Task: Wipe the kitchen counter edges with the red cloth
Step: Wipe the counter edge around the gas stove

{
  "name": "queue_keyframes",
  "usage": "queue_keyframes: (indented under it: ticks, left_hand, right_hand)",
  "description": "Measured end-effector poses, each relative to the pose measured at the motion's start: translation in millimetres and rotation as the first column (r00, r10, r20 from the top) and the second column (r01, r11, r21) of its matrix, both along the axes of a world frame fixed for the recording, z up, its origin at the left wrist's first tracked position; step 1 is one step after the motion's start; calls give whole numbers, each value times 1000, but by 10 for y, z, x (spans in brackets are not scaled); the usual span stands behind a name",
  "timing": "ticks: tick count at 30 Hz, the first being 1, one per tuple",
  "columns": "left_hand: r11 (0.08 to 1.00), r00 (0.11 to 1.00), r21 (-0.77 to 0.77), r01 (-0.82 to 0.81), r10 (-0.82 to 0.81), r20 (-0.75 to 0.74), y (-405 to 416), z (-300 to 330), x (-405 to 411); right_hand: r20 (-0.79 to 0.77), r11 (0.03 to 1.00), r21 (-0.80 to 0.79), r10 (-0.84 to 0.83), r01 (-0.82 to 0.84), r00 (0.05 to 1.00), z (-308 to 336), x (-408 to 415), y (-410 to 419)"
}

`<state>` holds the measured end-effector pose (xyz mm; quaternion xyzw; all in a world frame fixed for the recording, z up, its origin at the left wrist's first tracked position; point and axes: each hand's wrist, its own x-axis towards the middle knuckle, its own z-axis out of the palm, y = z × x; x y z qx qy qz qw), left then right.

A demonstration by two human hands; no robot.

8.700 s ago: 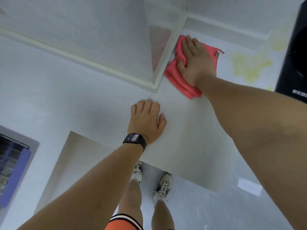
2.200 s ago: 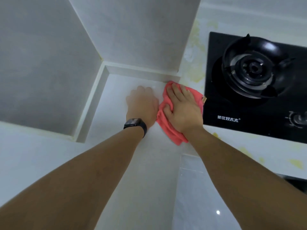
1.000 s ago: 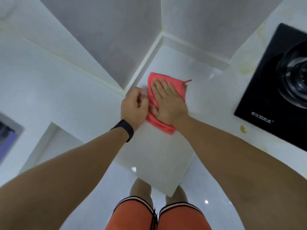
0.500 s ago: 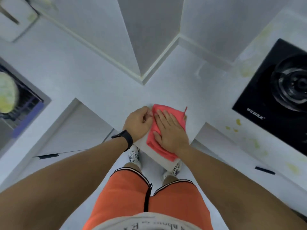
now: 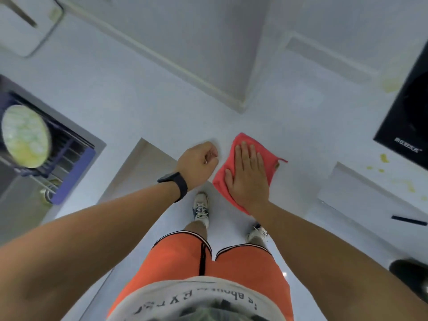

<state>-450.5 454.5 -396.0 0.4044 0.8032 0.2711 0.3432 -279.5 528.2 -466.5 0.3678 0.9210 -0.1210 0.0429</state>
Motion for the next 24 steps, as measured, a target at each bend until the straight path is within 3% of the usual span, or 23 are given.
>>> queue_keyframes:
  ticks: [4, 9, 12, 18, 24]
  left_hand:
    - [993, 994, 50, -106, 106, 2, -12, -14, -307]
    - [982, 986, 104, -160, 164, -39, -35, -13, -388]
    - [991, 991, 66, -114, 118, -66, 53, 61, -321]
    - [995, 992, -9, 102, -103, -69, 302, 175, 70]
    - [971, 968, -41, 235, -237, -76, 504, 246, 600]
  right_hand:
    - [-19, 1000, -8, -15, 15, 1000, -21, -757, -40]
    - [-26, 993, -60, 96, -97, 995, -39, -1233, -29]
    - [-96, 993, -43, 104, -108, 990, -44, -837, -14]
    - [-148, 999, 16, -38, 41, 988, -41, 495, -243]
    - [-52, 980, -77, -190, 185, 980, -39, 1468, -124]
